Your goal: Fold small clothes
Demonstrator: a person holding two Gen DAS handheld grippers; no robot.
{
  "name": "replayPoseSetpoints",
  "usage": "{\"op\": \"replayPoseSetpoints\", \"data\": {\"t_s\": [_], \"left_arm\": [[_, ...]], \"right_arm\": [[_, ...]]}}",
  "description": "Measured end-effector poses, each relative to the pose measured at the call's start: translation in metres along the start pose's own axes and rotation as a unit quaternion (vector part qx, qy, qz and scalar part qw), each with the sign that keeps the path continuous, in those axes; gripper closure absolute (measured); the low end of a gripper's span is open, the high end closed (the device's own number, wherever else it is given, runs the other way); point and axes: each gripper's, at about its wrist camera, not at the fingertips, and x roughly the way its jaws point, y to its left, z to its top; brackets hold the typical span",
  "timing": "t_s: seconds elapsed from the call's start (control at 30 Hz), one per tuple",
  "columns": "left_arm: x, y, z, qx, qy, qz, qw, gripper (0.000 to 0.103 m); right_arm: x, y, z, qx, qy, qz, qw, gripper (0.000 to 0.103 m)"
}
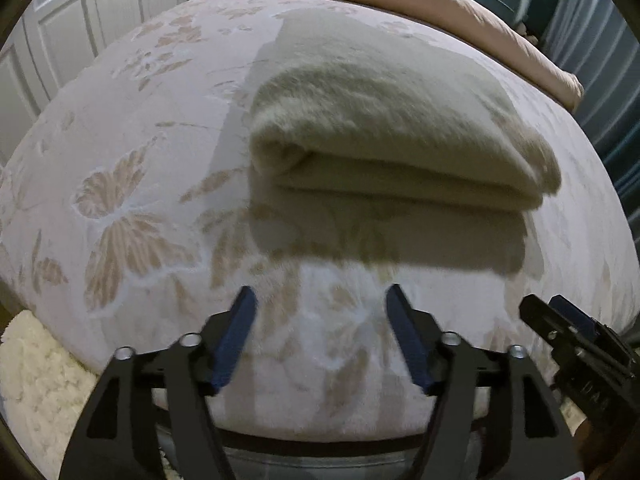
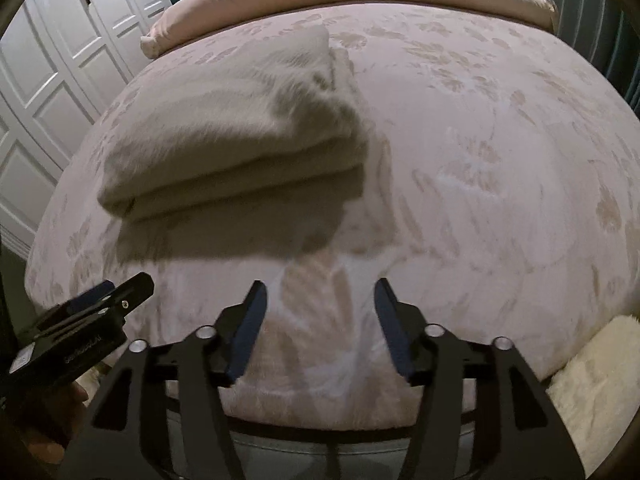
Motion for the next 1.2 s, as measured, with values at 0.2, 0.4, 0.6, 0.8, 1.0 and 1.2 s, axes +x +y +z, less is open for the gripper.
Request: {"op": "replayPoseSetpoints", "data": {"t_s": [0.2,0.4,0.6,0.8,1.0,1.2], "left_arm": [[0.007,-0.013,-0.015,0.048,-0.009,0.03,0.9984,0.017],[0.008,-0.014,-0.023,0.051,-0.033,0.037,0.9975,0.016],[0.008,-0.016,-0.033,0.058,-0.054,0.042,0.996,0.014],[0.004,-0.016,-0.038,0.051,-0.065,0.041,0.9957,0.013],[0.005,-0.006,-0.034,0.032,-0.081,0.045,0.9952,0.012],[0.007,-0.007,-0.036,0.033,-0.097,0.059,0.993,0.012]], "right_arm": [[0.009,0.01,-0.019,-0.032,-0.018,-0.028,0.999,0.037],[0.013,0.0,-0.029,-0.011,-0.032,-0.048,0.998,0.016],[0.016,-0.008,-0.035,-0.013,-0.049,-0.051,0.997,0.008],[0.015,-0.005,-0.039,-0.011,-0.06,-0.049,0.997,0.006],[0.018,0.005,-0.036,-0.015,-0.067,-0.054,0.996,0.005],[0.021,0.008,-0.038,-0.025,-0.082,-0.056,0.995,0.005]]}}
